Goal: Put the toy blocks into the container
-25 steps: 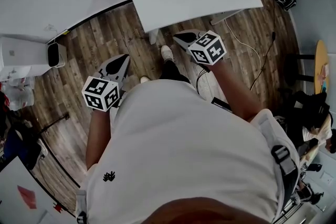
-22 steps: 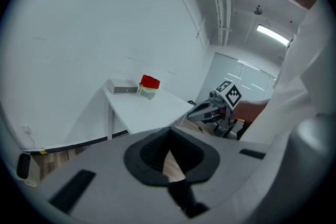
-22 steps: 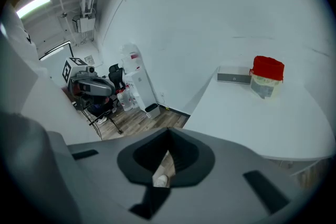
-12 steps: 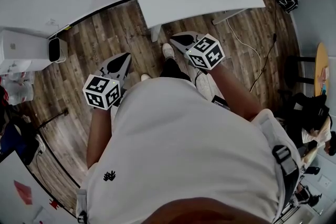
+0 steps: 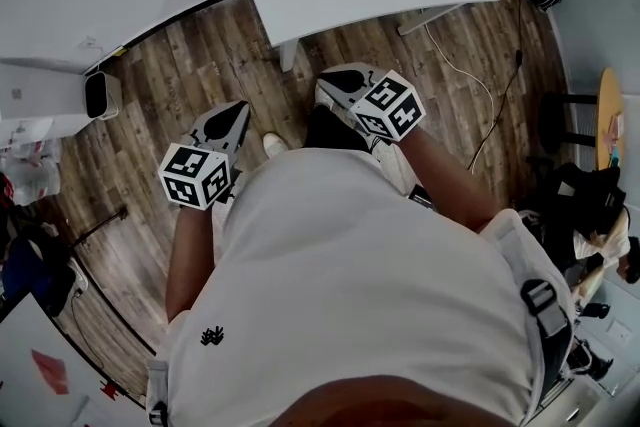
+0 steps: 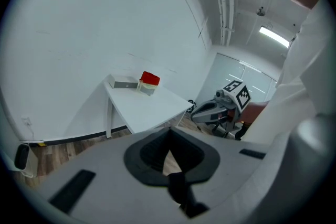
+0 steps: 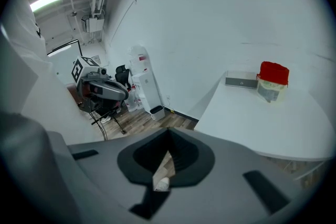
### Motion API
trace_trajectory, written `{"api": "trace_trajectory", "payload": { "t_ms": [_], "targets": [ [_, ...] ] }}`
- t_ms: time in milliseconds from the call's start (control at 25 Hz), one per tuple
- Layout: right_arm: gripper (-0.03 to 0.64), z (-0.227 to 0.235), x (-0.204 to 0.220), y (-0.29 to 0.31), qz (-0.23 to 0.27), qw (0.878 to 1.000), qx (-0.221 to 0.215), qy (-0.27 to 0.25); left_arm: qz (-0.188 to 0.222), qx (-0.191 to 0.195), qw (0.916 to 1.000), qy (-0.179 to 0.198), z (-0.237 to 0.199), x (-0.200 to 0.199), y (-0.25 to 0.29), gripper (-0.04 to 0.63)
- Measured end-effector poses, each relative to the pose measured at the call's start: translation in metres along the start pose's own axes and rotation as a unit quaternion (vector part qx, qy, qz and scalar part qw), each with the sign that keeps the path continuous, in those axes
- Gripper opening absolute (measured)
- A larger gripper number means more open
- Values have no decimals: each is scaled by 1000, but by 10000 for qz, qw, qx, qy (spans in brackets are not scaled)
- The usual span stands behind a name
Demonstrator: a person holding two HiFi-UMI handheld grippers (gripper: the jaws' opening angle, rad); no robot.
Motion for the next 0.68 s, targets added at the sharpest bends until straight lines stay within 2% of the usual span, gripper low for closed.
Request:
{"api": "trace_trajectory", "payload": {
  "t_ms": [360,680],
  "targets": [
    [6,19,15,-25,121,9999,-28,25,-194,-10,9998,95,20,1,31,6],
    [6,74,33,-86,94,9999,93,31,-377,201,9991,70,64,0,107,6]
  ]
}}
Point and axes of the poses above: the fingertips, and each gripper's own axes: y forward along the fingers, z to its right, x out of its underside, the point moved 8 cm from there along -y, backward along the fingers, and after that the axes turned 10 degrees about z, right-handed, at the moved point
